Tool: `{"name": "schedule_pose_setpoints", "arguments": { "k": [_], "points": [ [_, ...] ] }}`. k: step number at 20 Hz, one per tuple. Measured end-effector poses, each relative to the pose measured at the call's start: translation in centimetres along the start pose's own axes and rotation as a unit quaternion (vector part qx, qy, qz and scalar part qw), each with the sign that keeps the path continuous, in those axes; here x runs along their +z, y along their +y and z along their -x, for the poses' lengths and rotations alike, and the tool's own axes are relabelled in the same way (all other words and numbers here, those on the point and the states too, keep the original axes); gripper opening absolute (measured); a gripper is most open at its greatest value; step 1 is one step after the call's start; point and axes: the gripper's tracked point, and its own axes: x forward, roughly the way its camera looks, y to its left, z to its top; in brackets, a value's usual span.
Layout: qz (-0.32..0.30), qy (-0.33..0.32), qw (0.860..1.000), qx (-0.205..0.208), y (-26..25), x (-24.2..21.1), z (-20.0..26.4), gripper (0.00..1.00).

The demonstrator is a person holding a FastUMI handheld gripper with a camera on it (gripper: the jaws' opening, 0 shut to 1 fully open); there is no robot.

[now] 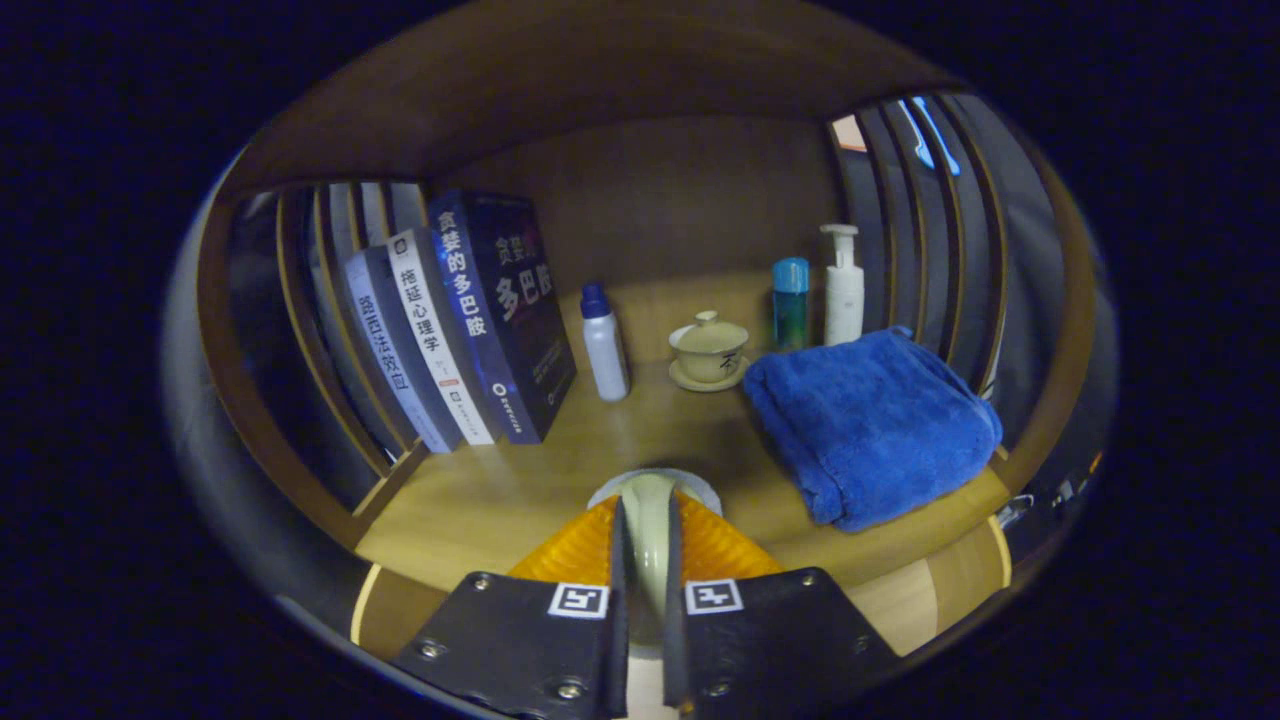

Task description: Pull open the drawer, take out the items inside it, and place them on the countertop above the cabinet.

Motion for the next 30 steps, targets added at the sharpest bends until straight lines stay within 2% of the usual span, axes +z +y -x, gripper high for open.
{"name": "schedule_pose_setpoints", "arguments": {
  "k": [3,10,17,19,20,21,23,25,30],
  "points": [
    [-0.032,0.008,0.999,0.006,-1.5,1.6,0.4,0.16],
    [-0.05,-0.016,0.999,0.003,-1.4,2.0,-3.0,0.22],
    [-0.036,-0.048,0.998,-0.008,-2.2,3.1,-4.3,0.22],
    [-0.025,-0.038,0.999,-0.022,-3.0,2.5,-4.3,0.22],
    [-0.02,-0.048,0.998,-0.025,-3.1,2.7,-4.3,0.27],
    [-0.009,-0.057,0.997,-0.047,-4.1,2.9,-4.1,0.28],
    [0.004,-0.082,0.995,-0.052,-4.6,4.0,-3.1,0.29],
    [0.001,-0.089,0.996,-0.03,-3.4,4.1,-1.8,0.49],
    [0.006,-0.136,0.99,-0.046,-4.5,5.7,3.8,0.99]
  ]
}}
